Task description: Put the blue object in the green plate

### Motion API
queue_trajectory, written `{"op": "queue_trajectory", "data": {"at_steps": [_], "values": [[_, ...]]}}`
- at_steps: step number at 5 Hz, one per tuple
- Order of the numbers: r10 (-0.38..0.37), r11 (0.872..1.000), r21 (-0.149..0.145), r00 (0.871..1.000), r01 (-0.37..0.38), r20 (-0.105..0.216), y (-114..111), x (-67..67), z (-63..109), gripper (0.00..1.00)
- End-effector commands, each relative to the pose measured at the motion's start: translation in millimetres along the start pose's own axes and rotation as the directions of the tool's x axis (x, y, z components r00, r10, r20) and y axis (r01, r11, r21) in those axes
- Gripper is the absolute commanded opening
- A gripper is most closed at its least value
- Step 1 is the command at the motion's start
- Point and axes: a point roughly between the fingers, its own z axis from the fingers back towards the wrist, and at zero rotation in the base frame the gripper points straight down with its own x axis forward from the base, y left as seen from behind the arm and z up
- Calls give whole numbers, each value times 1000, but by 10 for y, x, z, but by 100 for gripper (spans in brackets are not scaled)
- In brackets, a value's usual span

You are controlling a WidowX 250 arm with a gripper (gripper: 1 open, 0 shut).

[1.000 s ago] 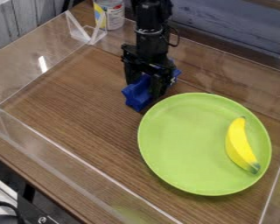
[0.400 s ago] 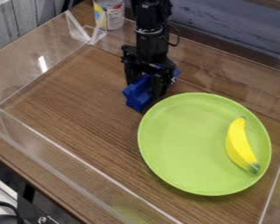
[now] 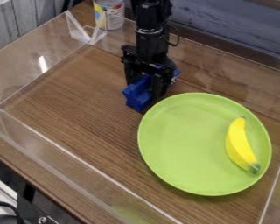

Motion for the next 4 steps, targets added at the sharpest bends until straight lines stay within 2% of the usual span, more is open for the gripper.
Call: {"op": "queue_trajectory", "data": {"at_steps": [1,4], "values": [[88,996,-12,996,-88,-35,93,-31,-200,0],[97,995,-15,995,-98,-35,84,-24,-196,0]]}}
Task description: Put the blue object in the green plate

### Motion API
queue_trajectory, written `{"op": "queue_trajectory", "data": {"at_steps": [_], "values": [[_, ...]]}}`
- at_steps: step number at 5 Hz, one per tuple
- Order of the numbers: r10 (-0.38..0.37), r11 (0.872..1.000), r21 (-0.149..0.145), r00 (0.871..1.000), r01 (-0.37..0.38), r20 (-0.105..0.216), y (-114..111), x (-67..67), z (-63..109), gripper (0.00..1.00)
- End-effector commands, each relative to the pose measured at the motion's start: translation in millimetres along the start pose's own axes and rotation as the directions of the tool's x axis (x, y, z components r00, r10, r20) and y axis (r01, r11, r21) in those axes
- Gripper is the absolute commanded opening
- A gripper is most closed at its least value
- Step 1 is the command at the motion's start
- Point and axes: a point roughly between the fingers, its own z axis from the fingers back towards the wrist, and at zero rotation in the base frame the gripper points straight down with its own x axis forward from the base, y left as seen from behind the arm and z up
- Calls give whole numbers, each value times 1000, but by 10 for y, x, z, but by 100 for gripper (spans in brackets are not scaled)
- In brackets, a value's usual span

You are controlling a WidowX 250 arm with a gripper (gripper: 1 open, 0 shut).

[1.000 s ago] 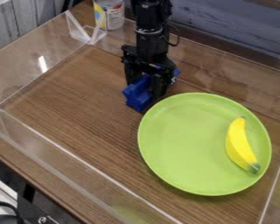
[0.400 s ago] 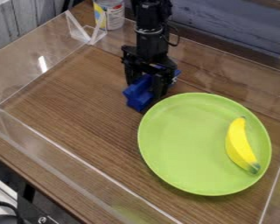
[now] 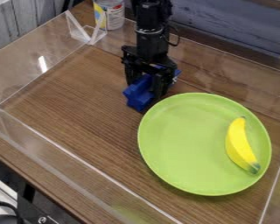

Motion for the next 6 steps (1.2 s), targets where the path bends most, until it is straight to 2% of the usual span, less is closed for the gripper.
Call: {"op": "queue_trajectory", "data": {"at_steps": [1,6], "values": [[76,997,-11,996,-76,-37,87,-36,-195,0],[90,996,-18,995,-90,-36,60,-35,-159,0]]}}
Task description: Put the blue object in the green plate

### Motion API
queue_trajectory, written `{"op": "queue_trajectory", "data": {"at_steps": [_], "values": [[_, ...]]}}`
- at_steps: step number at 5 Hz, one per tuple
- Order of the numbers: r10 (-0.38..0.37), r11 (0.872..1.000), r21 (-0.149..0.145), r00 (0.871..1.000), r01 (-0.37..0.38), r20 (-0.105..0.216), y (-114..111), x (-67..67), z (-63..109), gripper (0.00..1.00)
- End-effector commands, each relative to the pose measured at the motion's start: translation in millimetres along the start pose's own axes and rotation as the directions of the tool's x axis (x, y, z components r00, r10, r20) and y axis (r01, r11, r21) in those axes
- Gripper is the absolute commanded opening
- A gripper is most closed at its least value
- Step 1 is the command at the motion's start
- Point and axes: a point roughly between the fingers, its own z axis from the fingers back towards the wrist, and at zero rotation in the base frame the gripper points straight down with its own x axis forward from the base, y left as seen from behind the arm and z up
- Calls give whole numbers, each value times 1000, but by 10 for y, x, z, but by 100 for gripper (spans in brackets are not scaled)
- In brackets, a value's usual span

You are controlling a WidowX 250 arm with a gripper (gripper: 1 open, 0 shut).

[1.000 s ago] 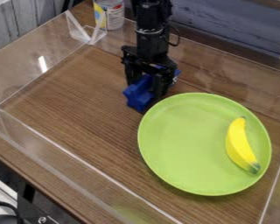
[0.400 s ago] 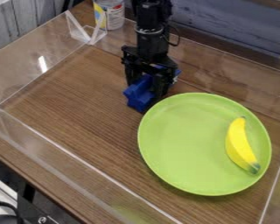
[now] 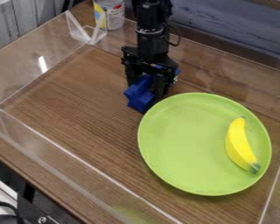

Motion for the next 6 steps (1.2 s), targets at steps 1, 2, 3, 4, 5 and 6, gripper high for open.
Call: {"op": "queue_trajectory", "data": {"at_steps": [1,2,3,4,5,6], "values": [[67,998,-8,997,-67,-28,75,-29,-149,0],[69,998,-10,997,-70,-28,68,-31,-141,0],[72,997,-11,997,-72,-28,63,-31,-133,0],[74,997,-13,997,-74,-28,57,-32,-128,0],[76,997,-14,997,-76,-28,50,-33,-123,0],[78,997,-15,997,-79,-27,45,-33,-119,0]]}}
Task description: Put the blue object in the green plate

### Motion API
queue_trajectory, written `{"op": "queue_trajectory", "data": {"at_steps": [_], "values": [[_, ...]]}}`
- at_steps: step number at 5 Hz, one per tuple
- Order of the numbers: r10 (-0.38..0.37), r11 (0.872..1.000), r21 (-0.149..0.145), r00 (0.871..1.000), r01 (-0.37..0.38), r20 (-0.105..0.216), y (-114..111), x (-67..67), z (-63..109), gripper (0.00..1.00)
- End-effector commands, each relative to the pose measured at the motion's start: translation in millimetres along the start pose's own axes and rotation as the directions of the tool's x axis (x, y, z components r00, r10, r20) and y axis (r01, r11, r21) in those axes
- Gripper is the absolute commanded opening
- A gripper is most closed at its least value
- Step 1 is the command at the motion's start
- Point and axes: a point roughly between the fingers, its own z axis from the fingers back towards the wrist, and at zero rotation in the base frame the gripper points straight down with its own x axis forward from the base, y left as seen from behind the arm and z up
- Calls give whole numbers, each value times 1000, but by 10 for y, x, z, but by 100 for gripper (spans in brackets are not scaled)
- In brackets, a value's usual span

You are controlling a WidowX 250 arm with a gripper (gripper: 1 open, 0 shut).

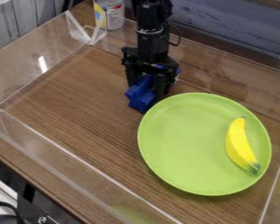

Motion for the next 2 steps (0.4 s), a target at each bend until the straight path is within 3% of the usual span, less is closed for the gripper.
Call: {"op": "queue_trajectory", "data": {"at_steps": [1,2], "values": [[59,998,-8,998,-59,-22,55,-24,-108,0],[61,998,-9,998,-61,-22,49,-24,-104,0]]}}
